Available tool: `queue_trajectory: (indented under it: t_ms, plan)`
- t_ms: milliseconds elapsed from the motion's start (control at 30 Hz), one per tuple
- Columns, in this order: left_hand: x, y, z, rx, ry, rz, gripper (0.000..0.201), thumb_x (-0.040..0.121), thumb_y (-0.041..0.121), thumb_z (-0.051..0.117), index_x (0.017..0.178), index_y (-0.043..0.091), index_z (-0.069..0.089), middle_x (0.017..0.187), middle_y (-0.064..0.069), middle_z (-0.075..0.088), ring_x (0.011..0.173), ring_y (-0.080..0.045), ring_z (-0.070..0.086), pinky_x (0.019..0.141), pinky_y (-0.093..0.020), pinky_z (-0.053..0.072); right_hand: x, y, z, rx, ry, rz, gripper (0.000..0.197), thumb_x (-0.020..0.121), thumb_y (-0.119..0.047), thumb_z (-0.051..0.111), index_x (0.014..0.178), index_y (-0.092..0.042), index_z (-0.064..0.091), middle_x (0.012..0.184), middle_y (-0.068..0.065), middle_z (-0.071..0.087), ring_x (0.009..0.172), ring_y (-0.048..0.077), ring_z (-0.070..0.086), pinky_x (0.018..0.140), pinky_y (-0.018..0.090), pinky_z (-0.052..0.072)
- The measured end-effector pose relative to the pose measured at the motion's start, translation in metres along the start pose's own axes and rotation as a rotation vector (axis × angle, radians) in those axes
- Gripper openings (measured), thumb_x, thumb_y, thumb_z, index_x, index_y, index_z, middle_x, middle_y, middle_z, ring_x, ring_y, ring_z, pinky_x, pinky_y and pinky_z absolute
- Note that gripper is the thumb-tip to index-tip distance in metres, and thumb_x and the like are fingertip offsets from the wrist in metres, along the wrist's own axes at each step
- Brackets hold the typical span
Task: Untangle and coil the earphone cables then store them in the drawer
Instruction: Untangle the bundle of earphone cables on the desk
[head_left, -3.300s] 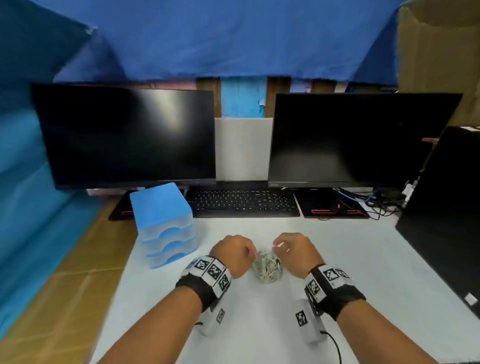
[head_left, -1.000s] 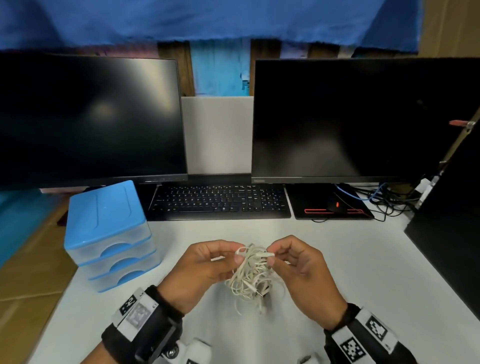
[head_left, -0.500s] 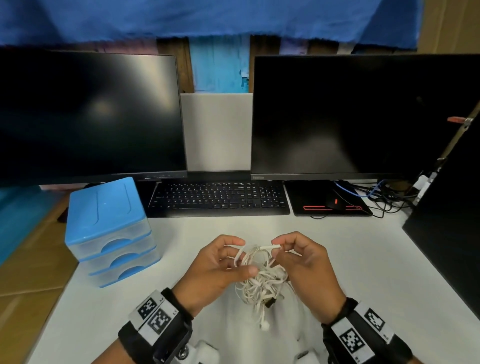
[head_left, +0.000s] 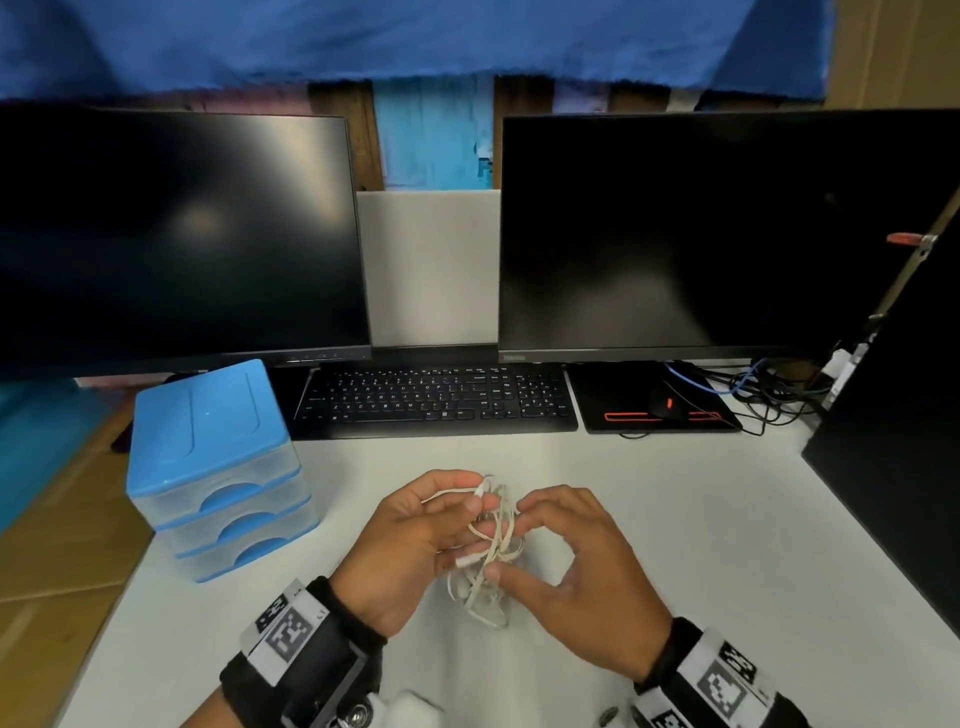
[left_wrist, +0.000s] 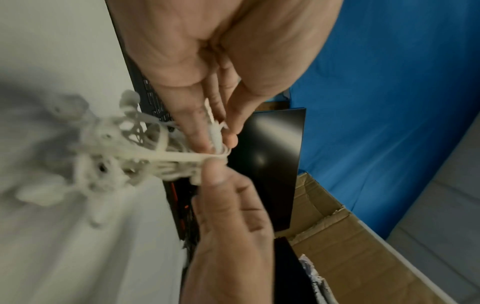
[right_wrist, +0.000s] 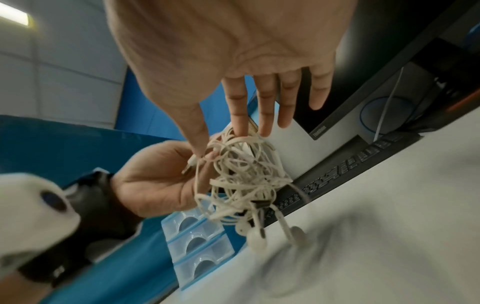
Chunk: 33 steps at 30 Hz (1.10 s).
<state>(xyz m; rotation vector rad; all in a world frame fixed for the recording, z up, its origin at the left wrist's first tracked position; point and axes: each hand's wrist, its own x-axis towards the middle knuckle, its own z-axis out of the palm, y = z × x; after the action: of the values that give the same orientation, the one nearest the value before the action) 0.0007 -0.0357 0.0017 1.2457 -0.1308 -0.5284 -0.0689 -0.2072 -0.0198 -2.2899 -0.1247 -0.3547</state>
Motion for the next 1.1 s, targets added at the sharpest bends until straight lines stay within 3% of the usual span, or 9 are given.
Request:
queue_trajectory:
  t_ms: [133,233,367,500,600,767,900,1000,1100]
  plan:
    - [-0.007,0.008,0.007,0.07,-0.034,0.049,0.022,0.078,0.013,0.067,0.1,0.012,0.066,0.101,-0.011,0.076,0.084,-0.023,0.074,0.083,-0.038,0.056,0.001,0.002,0.002,0.169,0.057,0.033,0.012,0.072,-0.037,0.069,0.077,-0.026,0.067,0.091,-0.014,0.067,0.096,0.009,0.062,0.086,0.021,0.047]
    - [-0.008,0.012,0.006,0.151,0.017,0.133,0.013,0.086,0.005,0.065,0.097,0.011,0.065,0.096,-0.009,0.077,0.086,-0.021,0.074,0.077,-0.029,0.057,0.005,0.003,0.0,0.335,0.06,0.146,0.006,0.072,-0.022,0.066,0.069,-0.017,0.063,0.079,-0.002,0.07,0.075,0.027,0.065,0.074,0.035,0.052]
    - [-0.005,0.017,0.001,0.101,0.104,0.222,0.03,0.073,0.012,0.074,0.1,0.008,0.061,0.088,-0.011,0.076,0.079,-0.028,0.073,0.077,-0.035,0.057,0.009,0.01,-0.005,0.343,0.105,0.197,0.012,0.075,-0.007,0.066,0.066,-0.013,0.06,0.069,0.004,0.067,0.071,0.018,0.064,0.076,0.04,0.053]
    - [-0.008,0.012,0.008,0.014,0.075,0.218,0.045,0.066,0.013,0.075,0.106,0.008,0.057,0.077,-0.009,0.07,0.071,-0.029,0.074,0.063,-0.028,0.059,0.003,0.002,-0.001,0.462,0.152,0.121,0.016,0.077,-0.028,0.065,0.092,-0.023,0.065,0.091,-0.003,0.069,0.094,0.011,0.064,0.084,0.019,0.048]
    - [-0.01,0.008,0.012,0.032,0.065,0.241,0.041,0.065,0.011,0.075,0.102,0.007,0.059,0.075,-0.008,0.069,0.068,-0.029,0.073,0.062,-0.029,0.059,0.0,-0.004,0.003,0.337,0.011,0.026,0.027,0.077,-0.045,0.07,0.099,-0.029,0.068,0.098,-0.01,0.068,0.103,0.011,0.061,0.088,0.01,0.04]
    - [-0.007,0.008,0.008,0.043,0.065,0.269,0.024,0.072,0.012,0.072,0.092,0.006,0.062,0.081,-0.012,0.071,0.083,-0.034,0.074,0.074,-0.032,0.06,-0.001,0.006,0.006,0.258,-0.217,0.127,0.015,0.084,-0.019,0.069,0.092,-0.031,0.066,0.08,-0.004,0.066,0.076,0.007,0.059,0.074,0.026,0.052]
    - [-0.002,0.002,0.003,0.251,-0.068,0.186,0.017,0.089,0.006,0.06,0.105,0.006,0.066,0.1,-0.013,0.076,0.091,-0.021,0.072,0.076,-0.025,0.057,0.003,0.005,0.005,0.38,-0.181,0.123,0.012,0.087,-0.008,0.066,0.09,-0.02,0.068,0.07,-0.001,0.058,0.065,0.009,0.051,0.055,0.018,0.042]
    - [0.001,-0.002,0.0,0.358,-0.114,0.154,0.016,0.096,0.007,0.051,0.104,0.006,0.064,0.098,-0.013,0.076,0.089,-0.014,0.071,0.074,-0.013,0.05,0.005,0.006,0.005,0.497,-0.113,0.152,0.01,0.086,-0.005,0.069,0.082,-0.015,0.069,0.067,-0.001,0.057,0.066,0.009,0.05,0.057,0.02,0.043]
    - [0.001,-0.002,-0.006,0.419,-0.21,0.131,0.015,0.091,0.012,0.059,0.103,0.004,0.064,0.098,-0.009,0.076,0.091,-0.014,0.07,0.078,-0.017,0.051,0.007,0.007,0.001,0.641,-0.059,0.201,0.022,0.086,-0.004,0.07,0.073,-0.021,0.069,0.07,0.011,0.061,0.069,0.017,0.056,0.063,0.029,0.05]
